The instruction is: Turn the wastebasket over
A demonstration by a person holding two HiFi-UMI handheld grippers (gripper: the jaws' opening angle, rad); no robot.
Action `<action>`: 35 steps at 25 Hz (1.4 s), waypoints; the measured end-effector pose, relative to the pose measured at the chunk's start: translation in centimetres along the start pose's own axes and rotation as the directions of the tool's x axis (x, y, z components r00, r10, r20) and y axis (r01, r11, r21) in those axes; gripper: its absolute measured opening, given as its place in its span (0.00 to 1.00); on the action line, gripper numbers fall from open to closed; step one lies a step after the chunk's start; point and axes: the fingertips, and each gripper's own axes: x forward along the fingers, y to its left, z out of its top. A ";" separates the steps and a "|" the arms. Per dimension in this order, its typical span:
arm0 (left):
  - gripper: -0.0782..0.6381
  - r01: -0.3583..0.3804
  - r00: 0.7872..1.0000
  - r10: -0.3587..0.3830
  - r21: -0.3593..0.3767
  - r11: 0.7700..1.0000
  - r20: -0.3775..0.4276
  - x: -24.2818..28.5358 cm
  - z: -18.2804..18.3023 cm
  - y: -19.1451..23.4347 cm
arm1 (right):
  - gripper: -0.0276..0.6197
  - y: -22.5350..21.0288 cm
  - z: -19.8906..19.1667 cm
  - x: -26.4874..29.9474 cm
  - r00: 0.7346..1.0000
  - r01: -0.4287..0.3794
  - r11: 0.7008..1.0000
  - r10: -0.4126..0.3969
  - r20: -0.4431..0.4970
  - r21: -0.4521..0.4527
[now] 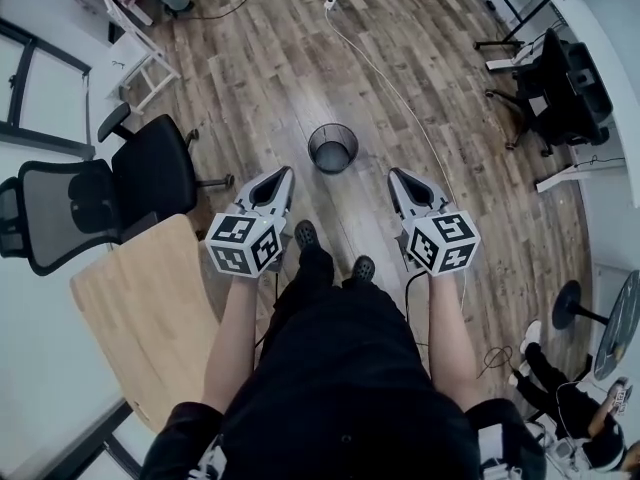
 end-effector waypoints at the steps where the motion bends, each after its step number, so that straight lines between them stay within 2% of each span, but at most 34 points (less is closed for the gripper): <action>1: 0.13 0.007 1.000 -0.007 -0.001 1.000 -0.002 0.3 0.4 0.8 | 0.09 0.1 0.4 0.8 1.000 0.009 1.000 -0.009 0.001 0.002; 7: 0.13 0.043 0.999 -0.044 -0.015 0.999 -0.010 1.6 1.8 5.9 | 0.09 1.6 1.0 5.1 0.998 0.055 0.998 -0.055 -0.012 0.012; 11: 0.13 0.073 0.997 -0.075 -0.069 0.995 -0.028 2.6 1.6 8.5 | 0.09 2.5 0.4 7.0 0.996 0.083 0.996 -0.083 -0.024 0.026; 13: 0.13 0.092 0.994 -0.097 -0.090 0.992 -0.047 3.1 1.3 9.0 | 0.09 2.6 0.2 7.4 0.995 0.100 0.994 -0.099 -0.031 0.036; 20: 0.13 0.139 0.984 -0.148 -0.091 0.986 -0.100 4.3 0.6 8.6 | 0.09 2.0 -0.1 7.7 0.990 0.136 0.988 -0.133 -0.044 0.067; 26: 0.13 0.112 0.987 -0.123 -0.113 0.987 -0.102 5.4 0.6 9.0 | 0.09 0.7 0.0 8.9 0.992 0.113 0.992 -0.109 -0.067 0.059; 35: 0.13 0.044 0.990 -0.064 -0.154 0.987 -0.129 9.5 1.4 8.6 | 0.09 -2.7 2.0 12.4 0.995 0.020 0.999 -0.017 -0.097 0.032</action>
